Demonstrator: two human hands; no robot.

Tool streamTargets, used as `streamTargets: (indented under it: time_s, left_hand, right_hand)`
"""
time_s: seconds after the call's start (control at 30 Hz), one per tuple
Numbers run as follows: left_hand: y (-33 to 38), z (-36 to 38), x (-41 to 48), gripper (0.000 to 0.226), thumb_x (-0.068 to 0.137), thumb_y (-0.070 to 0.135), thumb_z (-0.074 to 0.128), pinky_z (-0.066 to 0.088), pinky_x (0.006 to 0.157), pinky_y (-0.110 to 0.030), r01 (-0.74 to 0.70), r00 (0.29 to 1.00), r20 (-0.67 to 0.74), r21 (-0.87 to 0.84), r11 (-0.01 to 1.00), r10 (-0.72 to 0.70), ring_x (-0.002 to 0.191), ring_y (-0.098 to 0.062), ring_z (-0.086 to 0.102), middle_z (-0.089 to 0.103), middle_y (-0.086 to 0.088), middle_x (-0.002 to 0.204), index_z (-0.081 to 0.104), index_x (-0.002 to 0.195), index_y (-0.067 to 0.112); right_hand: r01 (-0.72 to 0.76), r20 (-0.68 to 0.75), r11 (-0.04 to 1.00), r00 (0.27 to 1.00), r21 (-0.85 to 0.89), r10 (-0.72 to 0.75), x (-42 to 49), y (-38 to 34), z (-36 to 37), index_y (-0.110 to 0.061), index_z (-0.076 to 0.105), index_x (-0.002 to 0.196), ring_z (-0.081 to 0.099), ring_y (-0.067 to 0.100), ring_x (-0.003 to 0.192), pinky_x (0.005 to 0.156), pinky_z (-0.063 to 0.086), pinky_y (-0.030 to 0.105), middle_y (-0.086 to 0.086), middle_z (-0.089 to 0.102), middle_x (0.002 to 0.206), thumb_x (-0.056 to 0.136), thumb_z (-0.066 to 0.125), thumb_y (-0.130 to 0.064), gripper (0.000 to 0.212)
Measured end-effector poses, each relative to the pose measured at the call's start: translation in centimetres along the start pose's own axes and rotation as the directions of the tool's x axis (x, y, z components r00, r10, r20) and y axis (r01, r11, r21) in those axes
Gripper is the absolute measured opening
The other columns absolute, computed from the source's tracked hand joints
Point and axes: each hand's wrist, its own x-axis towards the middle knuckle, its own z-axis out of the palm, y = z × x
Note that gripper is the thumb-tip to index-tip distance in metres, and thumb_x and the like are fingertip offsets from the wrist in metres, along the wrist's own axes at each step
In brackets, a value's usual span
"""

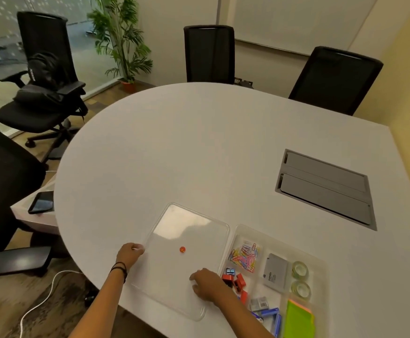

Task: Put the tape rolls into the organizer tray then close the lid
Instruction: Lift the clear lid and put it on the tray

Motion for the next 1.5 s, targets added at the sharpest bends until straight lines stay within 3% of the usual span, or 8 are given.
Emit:
streamTargets:
  time_s: [0.3, 0.6, 0.7, 0.83, 0.93, 1.0, 1.2, 1.5]
  left_hand:
    - [2.8, -1.6, -2.7, 0.010, 0.091, 0.003, 0.057, 0.046, 0.067, -0.028, -0.181, 0.983, -0.019, -0.312, 0.933, 0.185, 0.083, -0.030, 0.061, 0.069, -0.016, 0.089, 0.059, 0.101, 0.001]
    - [9.8, -4.4, -9.4, 0.015, 0.087, 0.012, 0.064, 0.054, 0.068, -0.029, -0.592, 0.801, -0.182, -0.103, 0.800, 0.570, 0.077, -0.016, 0.069, 0.075, 0.000, 0.082, 0.063, 0.087, 0.027]
    - [12.1, -5.1, -12.2, 0.016, 0.085, 0.016, 0.067, 0.053, 0.069, -0.023, -0.706, 0.694, -0.203, -0.003, 0.708, 0.691, 0.077, -0.003, 0.068, 0.075, 0.006, 0.084, 0.064, 0.091, 0.031]
    - [15.0, -6.0, -15.0, 0.014, 0.083, 0.029, 0.065, 0.048, 0.069, -0.006, -0.820, 0.554, -0.166, 0.061, 0.569, 0.816, 0.083, -0.004, 0.068, 0.074, 0.011, 0.084, 0.063, 0.097, 0.031]
    - [16.7, -6.0, -16.5, 0.016, 0.084, 0.028, 0.061, 0.046, 0.074, -0.003, -0.887, 0.453, -0.062, 0.067, 0.456, 0.889, 0.088, -0.001, 0.067, 0.072, 0.018, 0.094, 0.062, 0.099, 0.030]
    - [17.5, -5.3, -17.1, 0.016, 0.084, 0.025, 0.061, 0.047, 0.076, -0.006, -0.913, 0.405, -0.008, 0.048, 0.405, 0.914, 0.088, -0.001, 0.068, 0.071, 0.020, 0.097, 0.062, 0.100, 0.028]
    - [19.3, -2.2, -17.9, 0.019, 0.084, 0.019, 0.064, 0.046, 0.075, -0.007, -0.948, 0.309, 0.128, -0.043, 0.316, 0.943, 0.084, -0.004, 0.070, 0.073, 0.017, 0.091, 0.061, 0.098, 0.032]
    - [20.3, 5.0, -14.4, 0.029, 0.088, 0.029, 0.060, 0.048, 0.091, -0.023, -0.939, 0.334, 0.337, 0.039, 0.342, 0.880, 0.097, -0.002, 0.061, 0.067, 0.015, 0.101, 0.057, 0.117, 0.035]
  right_hand:
    - [0.068, -0.150, 0.982, 0.988, 0.175, -0.041, -1.6, 1.7, -2.2, -0.016, 0.048, 0.132, 0.041, 0.020, 0.131, 0.110, 0.033, 0.033, 0.006, 0.046, 0.143, 0.098, 0.042, -0.023, 0.036]
    - [0.236, -0.538, 0.908, 0.843, 0.346, -0.014, -5.5, 2.7, -6.2, -0.026, 0.062, 0.115, 0.061, 0.003, 0.100, 0.091, 0.050, 0.025, -0.010, 0.066, 0.116, 0.096, 0.046, -0.021, 0.025]
    - [0.347, -0.708, 0.876, 0.706, 0.336, -0.008, -7.2, 3.0, -7.7, -0.025, 0.061, 0.116, 0.059, 0.002, 0.104, 0.095, 0.051, 0.027, -0.013, 0.062, 0.115, 0.095, 0.049, -0.012, 0.027]
    - [0.473, -0.930, 0.843, 0.360, 0.257, 0.081, -9.7, 3.7, -10.3, -0.017, 0.055, 0.121, 0.055, 0.007, 0.112, 0.097, 0.048, 0.023, -0.008, 0.055, 0.121, 0.090, 0.051, 0.004, 0.038]
    - [0.489, -0.970, 0.838, 0.091, 0.242, 0.227, -11.6, 5.0, -11.6, -0.012, 0.050, 0.124, 0.050, 0.006, 0.114, 0.096, 0.044, 0.013, 0.000, 0.052, 0.123, 0.086, 0.056, -0.007, 0.039]
    - [0.489, -0.953, 0.828, 0.024, 0.275, 0.303, -12.8, 6.1, -11.9, -0.009, 0.045, 0.127, 0.046, 0.007, 0.119, 0.099, 0.040, 0.011, 0.001, 0.049, 0.129, 0.083, 0.061, -0.015, 0.047]
    - [0.580, -0.898, 0.689, 0.221, 0.435, 0.381, -16.8, 9.5, -11.1, -0.035, 0.062, 0.101, 0.066, 0.008, 0.070, 0.069, 0.053, 0.011, -0.003, 0.070, 0.075, 0.084, 0.056, -0.029, 0.019]
    - [0.574, -0.732, 0.519, 0.227, 0.634, 0.643, -18.7, 14.3, -7.5, -0.023, 0.064, 0.065, 0.053, 0.007, 0.040, 0.040, 0.045, 0.013, 0.002, 0.062, 0.047, 0.090, 0.057, -0.016, 0.027]
